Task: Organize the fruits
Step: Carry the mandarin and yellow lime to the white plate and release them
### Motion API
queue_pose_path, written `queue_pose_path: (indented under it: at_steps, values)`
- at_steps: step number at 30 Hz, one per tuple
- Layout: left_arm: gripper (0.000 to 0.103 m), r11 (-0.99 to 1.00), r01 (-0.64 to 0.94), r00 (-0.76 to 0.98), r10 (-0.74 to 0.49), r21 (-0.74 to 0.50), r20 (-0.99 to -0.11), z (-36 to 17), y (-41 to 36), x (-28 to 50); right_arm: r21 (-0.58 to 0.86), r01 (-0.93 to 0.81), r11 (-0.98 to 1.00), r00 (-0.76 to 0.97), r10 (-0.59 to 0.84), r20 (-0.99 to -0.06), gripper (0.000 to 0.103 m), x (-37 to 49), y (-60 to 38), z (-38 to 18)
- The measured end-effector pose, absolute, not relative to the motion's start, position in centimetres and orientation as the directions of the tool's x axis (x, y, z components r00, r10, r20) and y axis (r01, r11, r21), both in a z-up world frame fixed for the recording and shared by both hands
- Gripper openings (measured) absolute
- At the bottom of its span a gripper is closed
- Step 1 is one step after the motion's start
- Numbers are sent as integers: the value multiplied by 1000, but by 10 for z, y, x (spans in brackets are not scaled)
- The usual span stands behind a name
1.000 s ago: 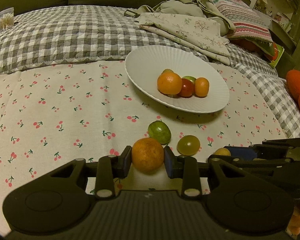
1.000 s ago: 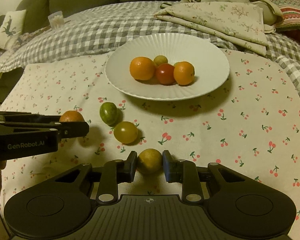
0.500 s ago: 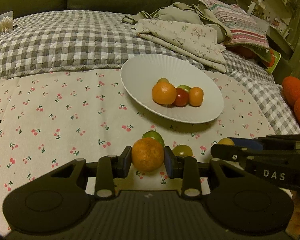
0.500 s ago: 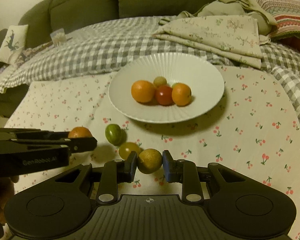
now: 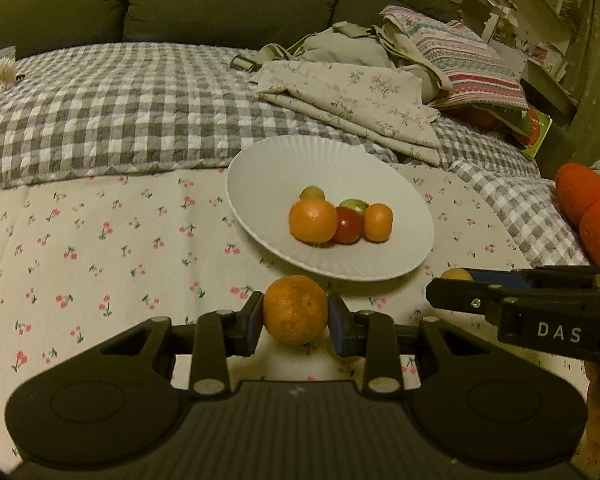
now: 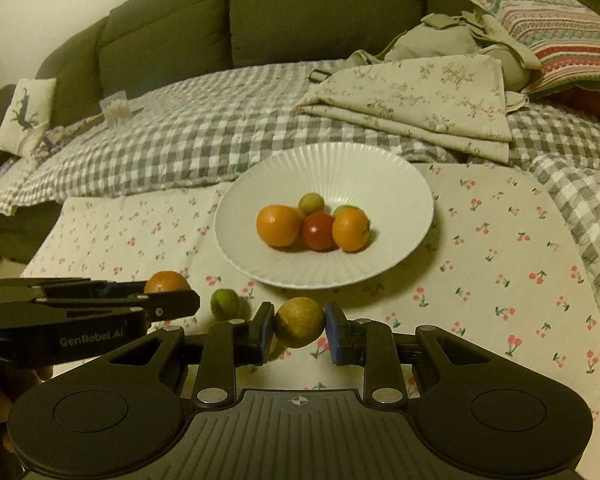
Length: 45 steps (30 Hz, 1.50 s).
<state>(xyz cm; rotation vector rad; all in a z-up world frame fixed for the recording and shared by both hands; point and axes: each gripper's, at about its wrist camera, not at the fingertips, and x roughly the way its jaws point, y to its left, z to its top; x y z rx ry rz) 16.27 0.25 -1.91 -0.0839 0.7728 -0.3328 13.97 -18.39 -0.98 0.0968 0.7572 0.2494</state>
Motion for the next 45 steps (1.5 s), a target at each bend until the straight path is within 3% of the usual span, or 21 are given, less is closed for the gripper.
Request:
queue_pose_path:
  at_steps: [45]
  values:
    - [33, 930, 332, 709, -358, -161, -607, -38, 0, 241, 188, -124, 974, 744, 216, -633, 26, 232, -227, -39]
